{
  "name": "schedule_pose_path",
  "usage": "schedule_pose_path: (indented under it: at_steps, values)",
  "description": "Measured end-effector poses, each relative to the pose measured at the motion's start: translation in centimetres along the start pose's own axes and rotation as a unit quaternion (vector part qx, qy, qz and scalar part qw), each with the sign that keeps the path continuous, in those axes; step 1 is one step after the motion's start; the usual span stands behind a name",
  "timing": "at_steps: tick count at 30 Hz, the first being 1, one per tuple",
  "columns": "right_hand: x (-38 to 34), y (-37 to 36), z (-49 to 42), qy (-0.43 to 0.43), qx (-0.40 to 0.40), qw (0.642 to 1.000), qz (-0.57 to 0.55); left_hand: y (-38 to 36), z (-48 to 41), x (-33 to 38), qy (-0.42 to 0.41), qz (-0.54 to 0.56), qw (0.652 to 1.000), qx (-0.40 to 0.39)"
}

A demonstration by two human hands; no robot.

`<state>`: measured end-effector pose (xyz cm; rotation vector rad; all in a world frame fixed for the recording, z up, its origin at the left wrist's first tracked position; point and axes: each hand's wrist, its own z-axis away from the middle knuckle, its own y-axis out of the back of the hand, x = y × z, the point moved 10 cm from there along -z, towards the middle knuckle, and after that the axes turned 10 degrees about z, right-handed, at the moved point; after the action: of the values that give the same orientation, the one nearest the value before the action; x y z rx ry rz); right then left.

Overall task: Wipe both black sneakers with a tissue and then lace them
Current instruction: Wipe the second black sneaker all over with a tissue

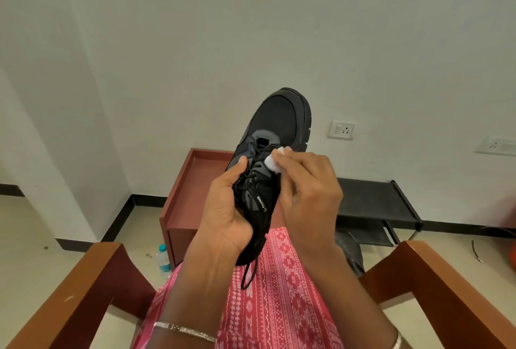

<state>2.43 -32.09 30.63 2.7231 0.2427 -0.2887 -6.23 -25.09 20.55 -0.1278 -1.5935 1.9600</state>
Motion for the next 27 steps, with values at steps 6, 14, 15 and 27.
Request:
schedule_pose_path:
  at_steps: [6, 14, 15, 27]
  values:
    - [-3.4, -0.5, 3.1, 0.089, -0.047, 0.995, -0.013, 0.8, -0.1, 0.5, 0.007, -0.01, 1.0, 0.02]
    - [-1.0, -0.1, 0.9, 0.04, -0.004, 0.999, 0.002, 0.4, -0.3, -0.3, 0.021, 0.006, 1.0, 0.008]
    - [-1.8, -0.2, 1.8, 0.048, -0.017, 0.999, -0.009, 0.4, -0.2, -0.2, 0.024, 0.004, 1.0, 0.008]
    - [-0.2, -0.6, 1.1, 0.031, 0.0, 1.0, 0.006, 0.9, -0.7, -0.4, 0.02, 0.007, 1.0, 0.021]
